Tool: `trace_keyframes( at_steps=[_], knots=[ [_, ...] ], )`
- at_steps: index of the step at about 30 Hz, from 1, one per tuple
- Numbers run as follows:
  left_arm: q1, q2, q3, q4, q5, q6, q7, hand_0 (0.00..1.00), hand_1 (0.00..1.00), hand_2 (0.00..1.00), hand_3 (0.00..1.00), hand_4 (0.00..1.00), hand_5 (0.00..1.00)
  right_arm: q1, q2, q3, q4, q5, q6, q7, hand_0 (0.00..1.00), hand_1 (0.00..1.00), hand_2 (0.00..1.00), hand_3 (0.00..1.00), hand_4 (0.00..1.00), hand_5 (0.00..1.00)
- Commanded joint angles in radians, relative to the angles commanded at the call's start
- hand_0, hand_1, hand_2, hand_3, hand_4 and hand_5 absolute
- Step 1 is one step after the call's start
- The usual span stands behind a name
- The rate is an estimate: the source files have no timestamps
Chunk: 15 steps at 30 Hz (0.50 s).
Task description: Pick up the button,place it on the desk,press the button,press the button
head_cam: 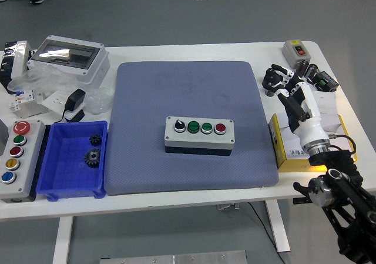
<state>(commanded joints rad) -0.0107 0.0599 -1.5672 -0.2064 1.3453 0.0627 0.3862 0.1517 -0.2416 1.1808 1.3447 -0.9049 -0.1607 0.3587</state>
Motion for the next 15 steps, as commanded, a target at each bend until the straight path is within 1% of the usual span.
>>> trace_keyframes(
  at_steps=[1, 6, 15],
  knots=[
    [0.000, 0.000, 0.001, 0.000, -0.001, 0.000, 0.000, 0.692, 0.642, 0.599, 0.658, 0.682, 0.319, 0.001, -0.001, -0.001, -0.003, 0.006, 0.001, 0.001, 0.929, 0.875, 0.886, 0.881, 0.998, 0.998],
    [-0.002, 0.002, -0.001, -0.001, 0.006, -0.002, 0.004, 0.692, 0.642, 0.599, 0.658, 0.682, 0.319, 0.004, -0.006, 0.000, -0.013, 0.023, 0.002, 0.001, 0.929, 0.875, 0.886, 0.881, 0.998, 0.998],
    [-0.009, 0.018, -0.018, 0.000, 0.039, -0.009, 0.002, 0.692, 0.642, 0.599, 0.658, 0.679, 0.317, -0.004, -0.010, 0.018, -0.025, 0.045, 0.006, 0.000, 0.919, 0.854, 0.862, 0.861, 0.998, 0.998]
  ],
)
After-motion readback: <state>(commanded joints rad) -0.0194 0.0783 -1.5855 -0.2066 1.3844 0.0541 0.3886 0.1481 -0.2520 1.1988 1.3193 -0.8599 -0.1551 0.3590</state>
